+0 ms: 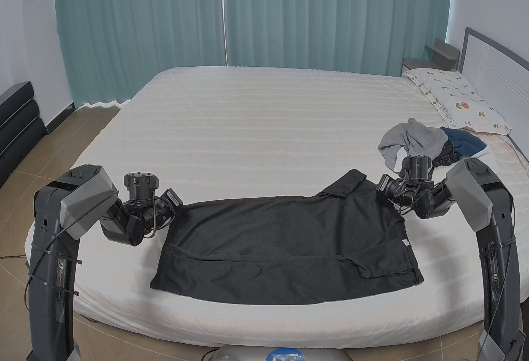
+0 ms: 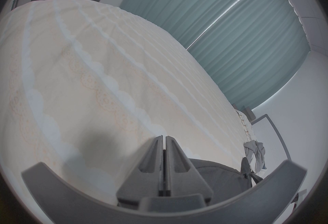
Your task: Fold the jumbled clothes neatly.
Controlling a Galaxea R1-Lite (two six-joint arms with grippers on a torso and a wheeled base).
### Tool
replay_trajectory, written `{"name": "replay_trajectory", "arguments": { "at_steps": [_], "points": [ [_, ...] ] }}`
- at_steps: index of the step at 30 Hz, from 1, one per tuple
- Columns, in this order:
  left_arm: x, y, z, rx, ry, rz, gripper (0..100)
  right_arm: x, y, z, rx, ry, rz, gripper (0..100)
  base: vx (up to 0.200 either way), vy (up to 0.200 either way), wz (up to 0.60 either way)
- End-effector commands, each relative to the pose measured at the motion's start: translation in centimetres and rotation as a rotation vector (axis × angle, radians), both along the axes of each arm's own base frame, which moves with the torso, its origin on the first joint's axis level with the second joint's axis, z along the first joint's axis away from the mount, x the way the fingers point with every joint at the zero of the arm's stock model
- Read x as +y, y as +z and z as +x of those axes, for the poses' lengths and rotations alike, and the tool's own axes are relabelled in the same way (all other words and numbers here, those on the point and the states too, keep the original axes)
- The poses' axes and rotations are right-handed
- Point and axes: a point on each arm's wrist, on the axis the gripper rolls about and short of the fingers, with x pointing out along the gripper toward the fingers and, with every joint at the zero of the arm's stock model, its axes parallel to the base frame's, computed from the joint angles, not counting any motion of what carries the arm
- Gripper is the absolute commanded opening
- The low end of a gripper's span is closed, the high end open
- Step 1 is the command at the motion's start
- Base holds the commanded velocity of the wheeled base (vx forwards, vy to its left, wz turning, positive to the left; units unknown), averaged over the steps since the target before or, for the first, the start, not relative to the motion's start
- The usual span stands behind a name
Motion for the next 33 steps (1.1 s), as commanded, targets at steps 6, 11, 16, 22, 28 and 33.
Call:
{"name": "replay_trajectory", "arguments": {
  "at_steps": [6,11,16,22,28,33],
  "points": [
    [0.1,1.7,0.1,-0.041,0.02,0.01,0,-0.3,2.6,-1.0,-0.08,-0.015,0.028,0,0.0,0.0,0.0],
    [0.8,3.0,0.3,-0.074,0.06,0.021,0,-0.3,3.4,-1.7,-0.14,-0.027,0.053,0,0.0,0.0,0.0],
    [1.7,5.1,0.2,-0.116,0.099,0.009,0,0.0,3.5,-2.1,-0.182,-0.07,0.051,0,0.0,0.0,0.0],
    [2.4,5.4,0.1,-0.119,0.127,-0.007,0,0.0,4.8,-2.2,-0.227,-0.086,0.048,0,0.0,0.0,0.0],
    [2.2,5.3,0.0,-0.119,0.119,-0.005,0,0.0,4.4,-2.5,-0.221,-0.096,0.049,0,0.0,0.0,0.0],
    [2.2,5.4,0.0,-0.125,0.119,-0.006,0,-0.6,5.1,-2.4,-0.266,-0.136,0.039,0,0.0,0.0,0.0]
  ]
}}
